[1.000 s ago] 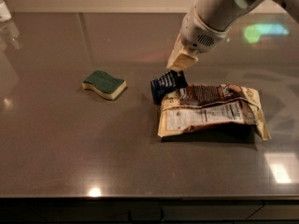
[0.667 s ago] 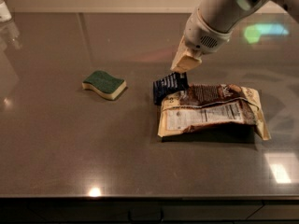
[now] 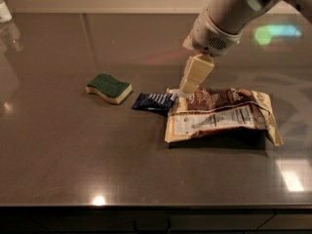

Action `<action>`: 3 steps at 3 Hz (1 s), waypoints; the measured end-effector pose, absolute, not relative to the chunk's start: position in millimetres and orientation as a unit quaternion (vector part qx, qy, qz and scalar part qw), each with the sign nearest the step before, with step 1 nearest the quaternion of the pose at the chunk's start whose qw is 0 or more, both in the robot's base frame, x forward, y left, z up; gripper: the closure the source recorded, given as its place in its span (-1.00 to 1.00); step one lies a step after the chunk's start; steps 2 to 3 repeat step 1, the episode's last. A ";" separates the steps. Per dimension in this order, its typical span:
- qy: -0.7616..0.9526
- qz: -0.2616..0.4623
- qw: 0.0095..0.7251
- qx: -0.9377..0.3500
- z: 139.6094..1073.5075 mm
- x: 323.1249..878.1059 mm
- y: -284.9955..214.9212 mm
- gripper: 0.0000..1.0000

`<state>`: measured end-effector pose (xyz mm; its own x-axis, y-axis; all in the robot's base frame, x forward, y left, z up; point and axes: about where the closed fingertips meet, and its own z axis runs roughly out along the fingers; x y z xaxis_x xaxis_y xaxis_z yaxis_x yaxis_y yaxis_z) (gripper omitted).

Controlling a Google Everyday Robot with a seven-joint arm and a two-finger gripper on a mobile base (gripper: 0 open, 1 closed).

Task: Move rxbar blueberry near brown chip bag

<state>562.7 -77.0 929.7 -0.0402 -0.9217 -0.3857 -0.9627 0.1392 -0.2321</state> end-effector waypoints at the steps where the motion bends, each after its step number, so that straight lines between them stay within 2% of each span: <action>1: 0.720 0.045 0.227 -0.655 929.7 562.7 -77.0 -1.00; 3: 0.720 0.045 0.227 -0.655 929.7 562.7 -77.0 -1.00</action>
Offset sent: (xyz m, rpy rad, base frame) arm 0.0000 0.0000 0.0000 0.0000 0.0000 0.0000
